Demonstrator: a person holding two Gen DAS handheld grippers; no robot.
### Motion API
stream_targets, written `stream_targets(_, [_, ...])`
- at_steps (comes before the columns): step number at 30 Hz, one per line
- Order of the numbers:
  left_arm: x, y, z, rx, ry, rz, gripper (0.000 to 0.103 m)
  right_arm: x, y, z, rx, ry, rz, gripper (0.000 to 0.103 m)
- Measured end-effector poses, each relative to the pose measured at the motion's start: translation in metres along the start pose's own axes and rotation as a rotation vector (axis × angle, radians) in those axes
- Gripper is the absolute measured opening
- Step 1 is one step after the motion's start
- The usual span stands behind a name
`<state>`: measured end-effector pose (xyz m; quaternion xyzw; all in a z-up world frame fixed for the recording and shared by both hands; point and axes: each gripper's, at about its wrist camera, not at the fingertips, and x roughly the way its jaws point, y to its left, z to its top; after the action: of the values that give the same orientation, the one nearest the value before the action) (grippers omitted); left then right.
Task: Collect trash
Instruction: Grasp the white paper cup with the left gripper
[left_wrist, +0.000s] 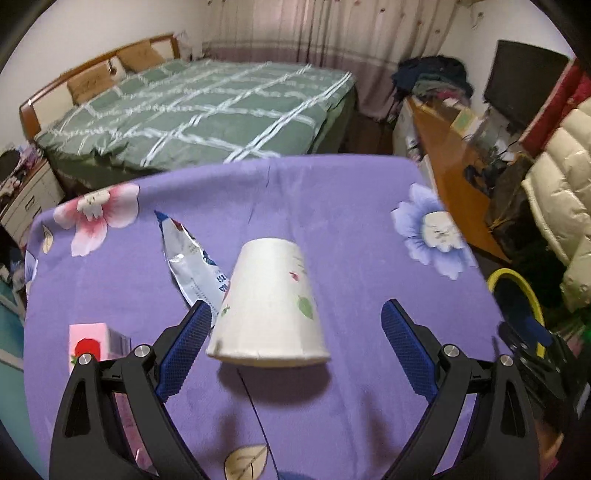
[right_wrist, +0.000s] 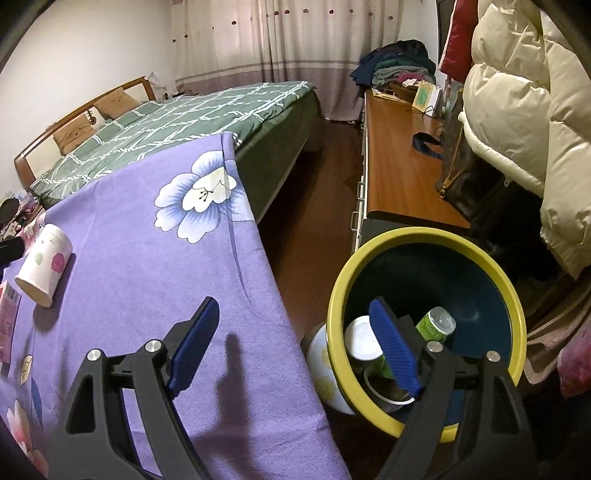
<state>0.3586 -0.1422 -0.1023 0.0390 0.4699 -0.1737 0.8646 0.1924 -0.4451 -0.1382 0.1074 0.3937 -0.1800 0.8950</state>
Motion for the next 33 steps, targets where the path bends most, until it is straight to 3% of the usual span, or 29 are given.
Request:
stream_targets(9, [0.045, 0.007, 0.014, 0.004, 0.106, 0.057, 0.091, 0.004, -0.001, 0.000, 0.004, 0.018, 0.016, 0.079])
stream_targets(16, [0.056, 0.007, 0.013, 0.012, 0.150, 0.046, 0.072, 0.005, -0.002, 0.000, 0.006, 0.021, 0.020, 0.079])
stream_targets(25, [0.024, -0.008, -0.002, 0.050, 0.087, 0.018, 0.067, 0.001, -0.005, -0.001, 0.030, -0.002, 0.031, 0.079])
stream_targets(33, [-0.020, -0.051, -0.015, 0.131, 0.039, -0.051, 0.067, -0.022, -0.023, -0.013, -0.010, -0.012, 0.063, 0.079])
